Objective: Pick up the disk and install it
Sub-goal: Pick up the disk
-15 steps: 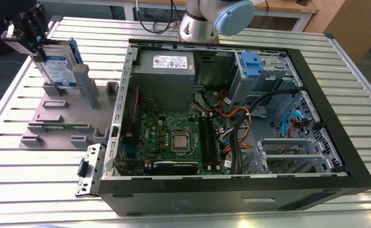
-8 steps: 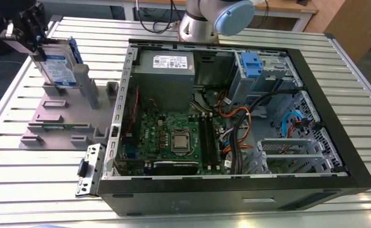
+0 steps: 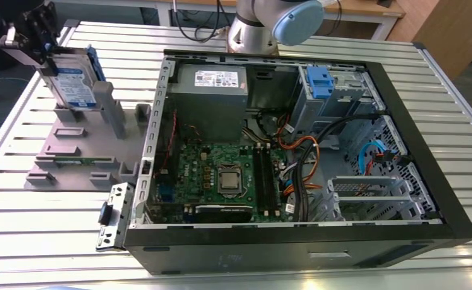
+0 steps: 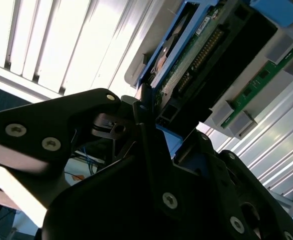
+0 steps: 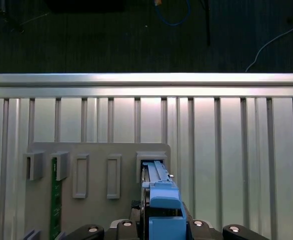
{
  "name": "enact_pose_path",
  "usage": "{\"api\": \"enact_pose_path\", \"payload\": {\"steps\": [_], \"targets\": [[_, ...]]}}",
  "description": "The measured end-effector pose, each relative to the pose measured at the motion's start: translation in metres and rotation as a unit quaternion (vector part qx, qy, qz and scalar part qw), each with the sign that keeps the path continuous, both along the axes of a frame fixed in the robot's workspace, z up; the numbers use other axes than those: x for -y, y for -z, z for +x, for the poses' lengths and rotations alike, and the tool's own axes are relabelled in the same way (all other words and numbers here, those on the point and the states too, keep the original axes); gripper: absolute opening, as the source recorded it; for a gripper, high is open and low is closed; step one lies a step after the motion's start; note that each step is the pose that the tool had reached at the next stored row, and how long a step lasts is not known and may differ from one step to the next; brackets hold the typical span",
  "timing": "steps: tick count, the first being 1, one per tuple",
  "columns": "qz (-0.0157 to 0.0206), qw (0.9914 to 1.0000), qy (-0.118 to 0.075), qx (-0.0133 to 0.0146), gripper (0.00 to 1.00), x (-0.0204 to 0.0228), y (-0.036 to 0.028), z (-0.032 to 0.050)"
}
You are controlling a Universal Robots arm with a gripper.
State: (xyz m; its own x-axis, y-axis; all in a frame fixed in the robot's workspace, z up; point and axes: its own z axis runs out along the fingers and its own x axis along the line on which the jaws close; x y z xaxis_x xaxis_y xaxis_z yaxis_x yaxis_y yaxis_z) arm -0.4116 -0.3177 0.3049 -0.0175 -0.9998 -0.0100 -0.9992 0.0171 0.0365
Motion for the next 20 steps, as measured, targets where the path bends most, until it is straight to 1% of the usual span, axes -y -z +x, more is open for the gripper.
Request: {"api": "enact_pose_path", "payload": {"steps": [12, 20], "targets": [[0.0, 1.0, 0.0, 0.0, 0.37, 0.0, -0.0045, 0.0], [0.0, 1.0, 0.0, 0.0, 0.37, 0.0, -0.0095, 0.0]]}}
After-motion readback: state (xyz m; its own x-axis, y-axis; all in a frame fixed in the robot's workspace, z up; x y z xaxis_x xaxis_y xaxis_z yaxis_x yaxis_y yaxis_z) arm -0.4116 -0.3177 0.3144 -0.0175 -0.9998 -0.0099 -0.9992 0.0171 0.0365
